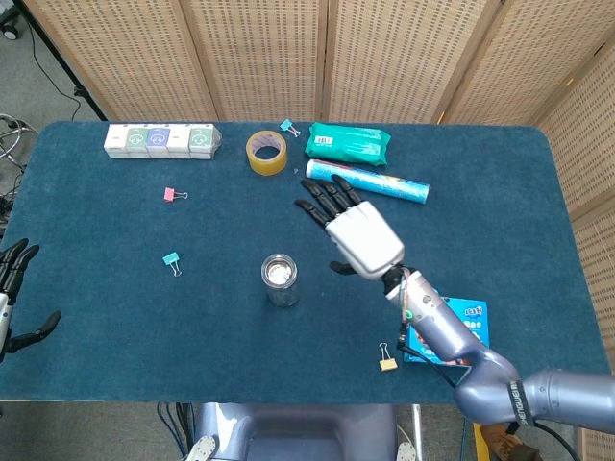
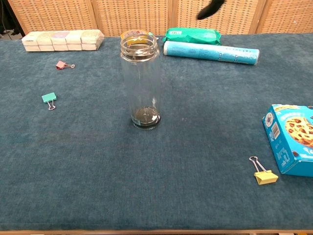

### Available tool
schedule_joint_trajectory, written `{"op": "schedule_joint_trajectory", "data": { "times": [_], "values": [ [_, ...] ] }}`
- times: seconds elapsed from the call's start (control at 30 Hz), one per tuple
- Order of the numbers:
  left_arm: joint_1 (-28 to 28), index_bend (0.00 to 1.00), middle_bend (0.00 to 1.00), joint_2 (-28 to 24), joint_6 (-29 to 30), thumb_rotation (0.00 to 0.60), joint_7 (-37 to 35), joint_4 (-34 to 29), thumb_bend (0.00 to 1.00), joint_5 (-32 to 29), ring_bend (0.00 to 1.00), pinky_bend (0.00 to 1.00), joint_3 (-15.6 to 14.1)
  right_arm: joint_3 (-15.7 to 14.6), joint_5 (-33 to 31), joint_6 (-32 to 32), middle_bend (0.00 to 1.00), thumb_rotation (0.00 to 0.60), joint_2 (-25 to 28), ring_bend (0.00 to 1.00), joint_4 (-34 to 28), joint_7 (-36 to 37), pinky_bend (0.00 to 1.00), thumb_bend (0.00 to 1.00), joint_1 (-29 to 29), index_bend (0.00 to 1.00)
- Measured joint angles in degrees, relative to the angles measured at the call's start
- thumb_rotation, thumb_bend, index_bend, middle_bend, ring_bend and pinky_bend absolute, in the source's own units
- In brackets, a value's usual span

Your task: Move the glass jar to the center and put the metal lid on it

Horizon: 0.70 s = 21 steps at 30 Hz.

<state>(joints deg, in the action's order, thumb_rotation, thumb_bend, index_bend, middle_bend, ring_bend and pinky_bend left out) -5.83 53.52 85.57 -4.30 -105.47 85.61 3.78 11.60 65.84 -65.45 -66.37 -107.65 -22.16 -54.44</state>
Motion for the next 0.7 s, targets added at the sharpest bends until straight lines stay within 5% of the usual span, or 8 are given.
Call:
{"op": "schedule_joint_trajectory", "data": {
  "times": [0.33, 0.7],
  "values": [
    [1.58, 0.0, 0.0, 2.44, 3.16, 0.6, 3.6, -0.28, 0.25, 0.21, 0.0, 0.0, -0.14, -6.42, 6.53, -7.71, 0.0, 0.6, 4.53, 0.0, 10.2, 9.8, 0.0, 0.0, 14.27, 0.0],
    [3.38, 0.0, 0.0, 5.1, 5.42, 0.6, -0.36, 5.61, 0.25, 0.09, 0.0, 0.0, -0.29, -11.49, 7.22, -15.56, 0.0, 0.6, 2.0, 0.0, 22.95, 18.31, 0.0, 0.0, 29.77, 0.0]
  ]
}}
